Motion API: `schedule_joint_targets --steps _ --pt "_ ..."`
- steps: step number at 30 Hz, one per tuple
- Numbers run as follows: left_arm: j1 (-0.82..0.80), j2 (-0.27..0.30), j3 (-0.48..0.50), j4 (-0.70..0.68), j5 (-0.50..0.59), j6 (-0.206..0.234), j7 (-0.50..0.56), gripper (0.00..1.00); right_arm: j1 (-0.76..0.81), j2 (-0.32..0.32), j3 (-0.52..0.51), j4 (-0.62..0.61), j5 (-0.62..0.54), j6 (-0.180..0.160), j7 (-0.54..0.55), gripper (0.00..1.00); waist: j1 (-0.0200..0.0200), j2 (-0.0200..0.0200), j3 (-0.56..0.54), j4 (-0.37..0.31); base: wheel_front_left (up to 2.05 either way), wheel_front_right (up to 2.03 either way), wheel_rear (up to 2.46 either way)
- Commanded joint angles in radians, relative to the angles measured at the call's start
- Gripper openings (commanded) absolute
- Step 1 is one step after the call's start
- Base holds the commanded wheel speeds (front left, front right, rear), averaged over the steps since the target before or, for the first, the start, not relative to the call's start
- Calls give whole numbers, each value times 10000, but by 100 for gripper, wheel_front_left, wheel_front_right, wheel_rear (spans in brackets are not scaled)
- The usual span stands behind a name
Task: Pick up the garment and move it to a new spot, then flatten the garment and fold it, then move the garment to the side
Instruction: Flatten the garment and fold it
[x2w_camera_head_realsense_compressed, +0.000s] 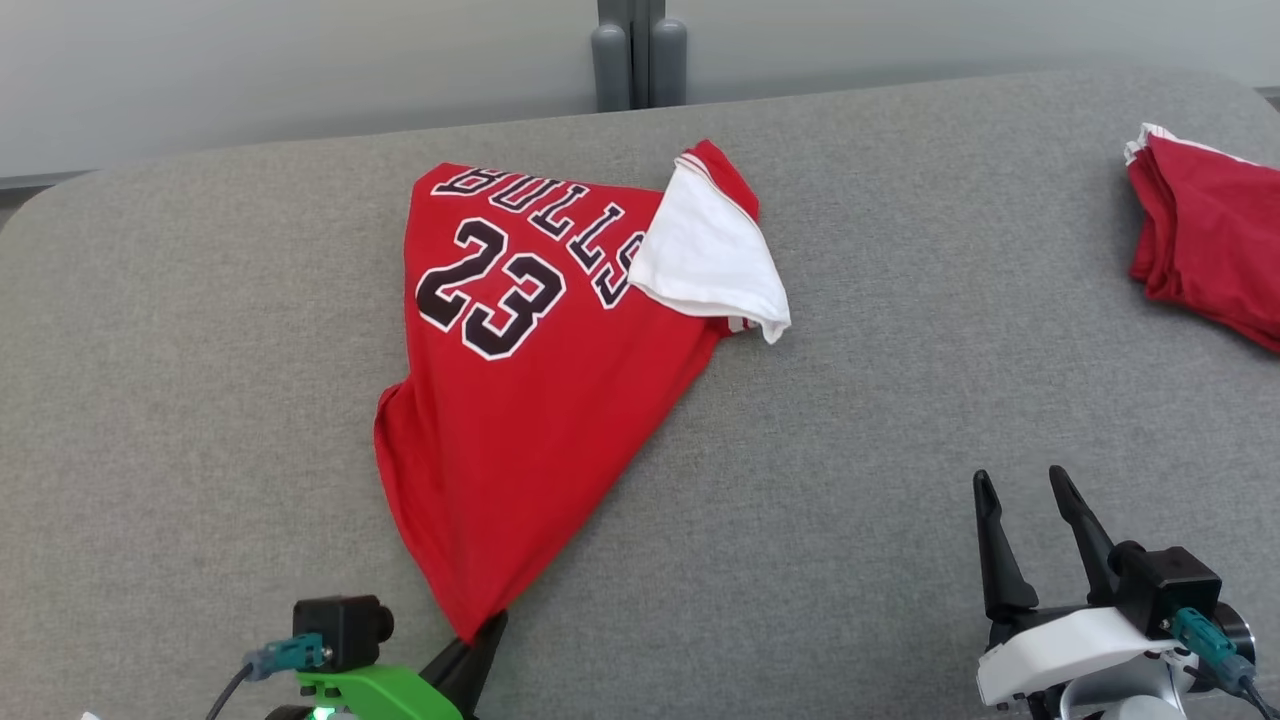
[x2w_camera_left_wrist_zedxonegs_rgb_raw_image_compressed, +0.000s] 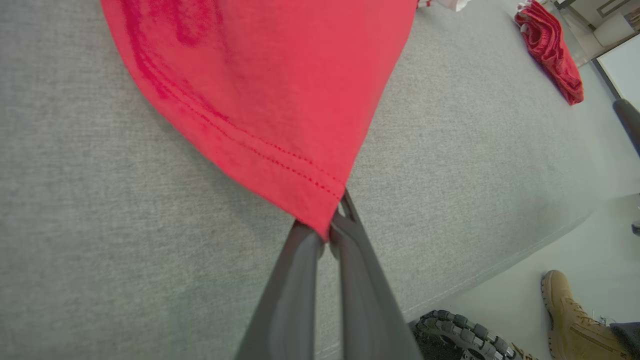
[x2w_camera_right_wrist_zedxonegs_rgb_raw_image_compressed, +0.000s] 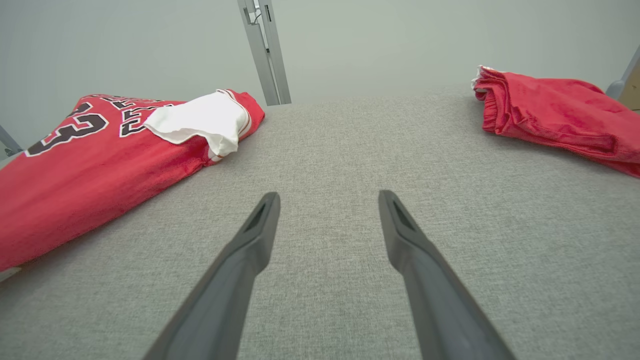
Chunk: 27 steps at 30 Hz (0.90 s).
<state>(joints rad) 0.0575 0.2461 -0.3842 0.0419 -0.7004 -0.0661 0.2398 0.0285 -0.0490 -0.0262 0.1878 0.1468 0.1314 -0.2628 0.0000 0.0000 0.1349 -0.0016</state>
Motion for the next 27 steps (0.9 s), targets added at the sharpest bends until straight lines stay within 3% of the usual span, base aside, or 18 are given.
schedule_joint_targets --steps 1,4,5,6,7,12,15,18,21,27 --pt "220 95 114 -65 -310 90 230 0 92 -28 -6 33 41 -15 -26 100 0 0 -92 102 0 0 0" --pt "400 275 285 18 -514 274 529 15 110 -27 19 56 54 -16 -26 100 0 0 -121 126 0 0 0" --pt "384 343 358 114 -480 347 521 28 108 -27 26 59 50 -16 -26 100 0 0 -131 131 0 0 0" --pt "350 373 442 199 -428 440 447 80 107 -28 22 61 40 -16 -26 100 0 0 -141 133 0 0 0" --pt "282 434 509 333 -258 569 333 100 105 -28 22 66 21 -16 -26 100 0 0 -165 129 0 0 0" --pt "326 928 471 1017 669 1076 46 100 138 -28 17 76 -43 -16 -26 100 0 0 -338 40 0 0 0" --pt "418 1328 874 1175 1091 1642 -349 100 238 -27 -3 43 -68 -16 -26 100 0 0 -472 -75 0 0 0" --pt "-90 1295 1195 880 1263 1990 -868 100 211 -27 2 -8 -75 -16 -26 100 0 0 -455 -194 0 0 0" --pt "-791 1045 1137 419 1303 1897 -1176 100 68 -27 98 -72 -83 -16 -26 100 0 0 -315 -356 0 0 0" --pt "-2722 32 119 388 1317 1127 -1032 100 -359 -25 278 -225 -56 -16 -26 100 0 0 481 -866 0 0 0"
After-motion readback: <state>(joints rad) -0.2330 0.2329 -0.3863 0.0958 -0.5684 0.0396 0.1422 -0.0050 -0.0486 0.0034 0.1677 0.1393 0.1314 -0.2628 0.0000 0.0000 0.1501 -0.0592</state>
